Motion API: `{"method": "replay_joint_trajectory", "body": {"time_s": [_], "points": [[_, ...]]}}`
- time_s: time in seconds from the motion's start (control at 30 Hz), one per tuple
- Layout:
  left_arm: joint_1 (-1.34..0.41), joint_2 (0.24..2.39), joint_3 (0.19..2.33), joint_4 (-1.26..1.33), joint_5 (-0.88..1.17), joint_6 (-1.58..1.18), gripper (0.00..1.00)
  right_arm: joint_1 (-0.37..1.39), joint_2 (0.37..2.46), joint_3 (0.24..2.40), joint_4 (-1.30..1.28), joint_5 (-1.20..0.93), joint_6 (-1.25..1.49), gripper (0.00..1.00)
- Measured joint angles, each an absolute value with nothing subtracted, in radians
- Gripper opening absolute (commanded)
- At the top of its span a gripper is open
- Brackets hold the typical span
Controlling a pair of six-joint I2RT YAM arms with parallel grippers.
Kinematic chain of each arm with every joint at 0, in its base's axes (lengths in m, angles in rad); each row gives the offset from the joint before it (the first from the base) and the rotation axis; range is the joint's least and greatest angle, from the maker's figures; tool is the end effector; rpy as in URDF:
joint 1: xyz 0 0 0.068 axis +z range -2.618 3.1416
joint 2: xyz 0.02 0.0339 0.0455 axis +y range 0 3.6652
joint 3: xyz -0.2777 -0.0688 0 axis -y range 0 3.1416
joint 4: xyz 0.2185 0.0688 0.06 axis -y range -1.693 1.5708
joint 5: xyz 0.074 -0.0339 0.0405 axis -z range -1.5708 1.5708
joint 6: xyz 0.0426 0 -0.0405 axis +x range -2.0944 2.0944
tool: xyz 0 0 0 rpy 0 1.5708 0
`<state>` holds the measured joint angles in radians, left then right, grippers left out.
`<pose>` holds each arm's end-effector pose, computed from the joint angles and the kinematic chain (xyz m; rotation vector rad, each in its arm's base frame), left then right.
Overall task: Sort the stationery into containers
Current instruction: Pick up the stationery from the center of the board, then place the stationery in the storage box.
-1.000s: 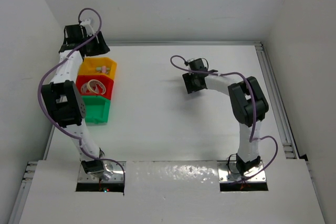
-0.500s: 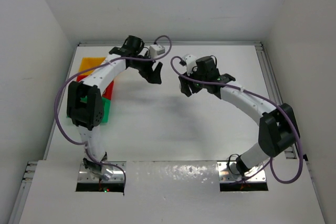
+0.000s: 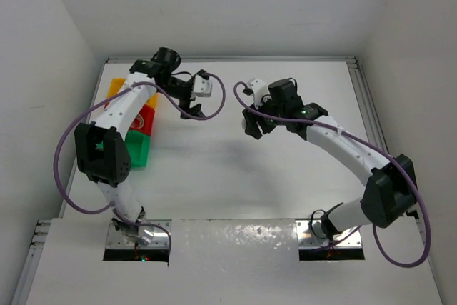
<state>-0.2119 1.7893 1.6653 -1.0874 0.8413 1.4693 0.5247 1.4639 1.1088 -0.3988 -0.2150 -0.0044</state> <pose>0.3262 -0.1027 0.3213 1.8432 1.3986 -0.5880 0.2554 0.1583 0.2908 -0.7224 2.2456 0.5081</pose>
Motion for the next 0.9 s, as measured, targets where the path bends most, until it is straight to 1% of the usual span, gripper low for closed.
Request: {"method": "replay_joint_trajectory", "body": {"time_s": [0.07,0.1,0.13,0.2,0.27,0.33,0.4,0.5,0.6,0.7,0.83,0.9], "points": [[-0.255,1.768,1.647,-1.032,0.907,1.373,0.78,0.545,1.445,1.109,-0.397,-0.198,-0.004,0.13],[-0.275,1.758,1.621,-0.985,0.946,1.280,0.78,0.557,1.438,1.107,-0.393,-0.176,-0.003,0.13],[-0.296,1.740,1.570,-0.897,0.986,1.156,0.81,0.571,1.427,1.093,-0.374,-0.153,0.003,0.13],[-0.319,1.701,1.451,-0.731,1.027,0.891,0.85,0.599,1.401,1.051,-0.343,-0.106,0.016,0.13],[-0.327,1.661,1.320,-0.558,1.017,0.606,0.87,0.626,1.378,1.003,-0.318,-0.070,0.031,0.13],[-0.334,1.643,1.234,-0.442,0.983,0.348,0.90,0.647,1.373,0.982,-0.310,-0.034,0.050,0.12],[-0.343,1.645,1.211,-0.358,0.952,0.145,0.94,0.665,1.382,0.981,-0.297,0.010,0.072,0.12],[-0.358,1.646,1.210,-0.239,0.928,-0.097,0.95,0.682,1.408,0.996,-0.270,0.081,0.094,0.12],[-0.361,1.661,1.220,-0.166,0.921,-0.250,0.95,0.697,1.431,1.005,-0.249,0.140,0.102,0.12],[-0.364,1.702,1.246,-0.131,0.921,-0.342,0.96,0.719,1.439,1.005,-0.232,0.163,0.106,0.12],[-0.386,1.773,1.297,-0.141,0.923,-0.384,0.96,0.735,1.439,1.005,-0.194,0.176,0.111,0.12],[-0.396,1.802,1.317,-0.157,0.923,-0.391,0.94,0.736,1.439,1.005,-0.179,0.176,0.114,0.12]]}}
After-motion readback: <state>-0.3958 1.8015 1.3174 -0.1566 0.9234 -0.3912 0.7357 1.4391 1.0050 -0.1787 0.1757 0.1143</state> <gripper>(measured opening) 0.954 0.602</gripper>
